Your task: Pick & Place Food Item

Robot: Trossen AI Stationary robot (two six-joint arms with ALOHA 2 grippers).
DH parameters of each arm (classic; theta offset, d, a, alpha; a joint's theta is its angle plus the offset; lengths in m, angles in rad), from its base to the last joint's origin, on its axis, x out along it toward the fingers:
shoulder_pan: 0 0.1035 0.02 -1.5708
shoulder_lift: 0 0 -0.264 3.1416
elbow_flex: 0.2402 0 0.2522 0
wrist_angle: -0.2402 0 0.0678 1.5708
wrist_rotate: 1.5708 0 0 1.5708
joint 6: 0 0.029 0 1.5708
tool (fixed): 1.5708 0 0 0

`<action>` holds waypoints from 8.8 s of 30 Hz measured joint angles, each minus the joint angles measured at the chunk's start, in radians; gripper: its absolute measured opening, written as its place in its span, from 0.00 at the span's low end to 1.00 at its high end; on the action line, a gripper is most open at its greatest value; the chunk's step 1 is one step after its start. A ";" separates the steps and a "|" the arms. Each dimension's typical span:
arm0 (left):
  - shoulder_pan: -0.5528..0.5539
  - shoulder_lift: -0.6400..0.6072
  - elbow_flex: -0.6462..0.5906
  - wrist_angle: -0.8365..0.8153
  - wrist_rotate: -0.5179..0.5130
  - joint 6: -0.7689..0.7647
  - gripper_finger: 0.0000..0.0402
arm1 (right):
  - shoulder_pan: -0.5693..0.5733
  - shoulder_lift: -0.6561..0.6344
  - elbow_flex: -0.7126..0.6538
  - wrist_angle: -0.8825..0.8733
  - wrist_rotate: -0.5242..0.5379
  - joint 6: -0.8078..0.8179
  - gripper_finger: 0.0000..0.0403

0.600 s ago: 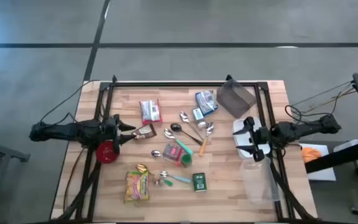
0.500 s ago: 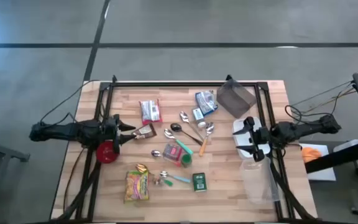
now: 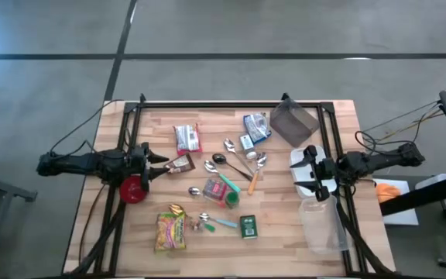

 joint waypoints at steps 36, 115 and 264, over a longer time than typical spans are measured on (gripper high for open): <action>0.000 0.000 0.000 0.000 0.000 0.000 0.55 | 0.000 0.000 0.000 0.000 0.000 0.000 0.67; 0.217 0.366 0.277 0.295 0.168 -0.388 0.55 | -0.013 0.712 0.587 -0.433 0.597 1.530 0.67; 0.217 0.368 0.277 0.310 0.141 -0.388 0.55 | -0.640 1.239 1.184 -1.006 0.526 0.199 0.03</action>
